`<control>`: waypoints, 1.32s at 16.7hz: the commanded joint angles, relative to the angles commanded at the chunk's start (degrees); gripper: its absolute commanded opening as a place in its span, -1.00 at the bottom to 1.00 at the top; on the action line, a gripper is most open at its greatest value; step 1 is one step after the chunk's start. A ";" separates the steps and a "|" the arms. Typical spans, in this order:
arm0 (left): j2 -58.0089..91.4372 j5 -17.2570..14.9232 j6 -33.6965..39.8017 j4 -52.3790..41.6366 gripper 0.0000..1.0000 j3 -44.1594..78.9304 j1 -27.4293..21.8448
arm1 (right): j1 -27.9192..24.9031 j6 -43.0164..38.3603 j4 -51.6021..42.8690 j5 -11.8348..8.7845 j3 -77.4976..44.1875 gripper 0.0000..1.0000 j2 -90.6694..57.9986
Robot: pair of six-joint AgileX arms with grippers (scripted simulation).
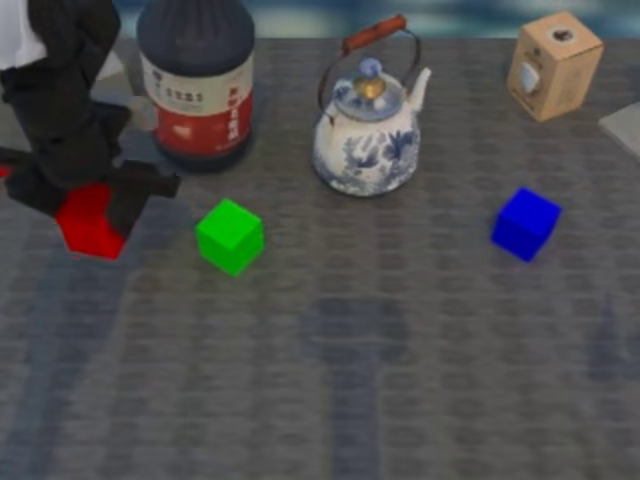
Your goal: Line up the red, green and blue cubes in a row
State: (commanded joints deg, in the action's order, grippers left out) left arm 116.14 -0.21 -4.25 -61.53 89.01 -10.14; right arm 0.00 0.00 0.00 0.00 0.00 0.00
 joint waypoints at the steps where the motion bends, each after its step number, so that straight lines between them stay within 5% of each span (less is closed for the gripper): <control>1: -0.30 0.00 0.01 -0.41 -1.00 0.30 0.05 | 0.00 0.00 0.00 0.00 0.00 1.00 0.00; 8: -1.18 0.16 3.95 -0.41 -1.00 -0.79 -3.31 | 0.00 0.00 0.00 0.00 0.00 1.00 0.00; 18: -10.82 0.97 38.49 -1.08 -1.00 -10.79 -25.24 | 0.00 0.00 0.00 0.00 0.00 1.00 0.00; 22: -13.65 1.25 44.81 -0.75 -1.00 -13.12 -30.07 | 0.00 0.00 0.00 0.00 0.00 1.00 0.00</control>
State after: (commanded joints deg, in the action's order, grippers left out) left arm 102.49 1.05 40.56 -62.28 75.89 -40.21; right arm 0.00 0.00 0.00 0.00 0.00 0.00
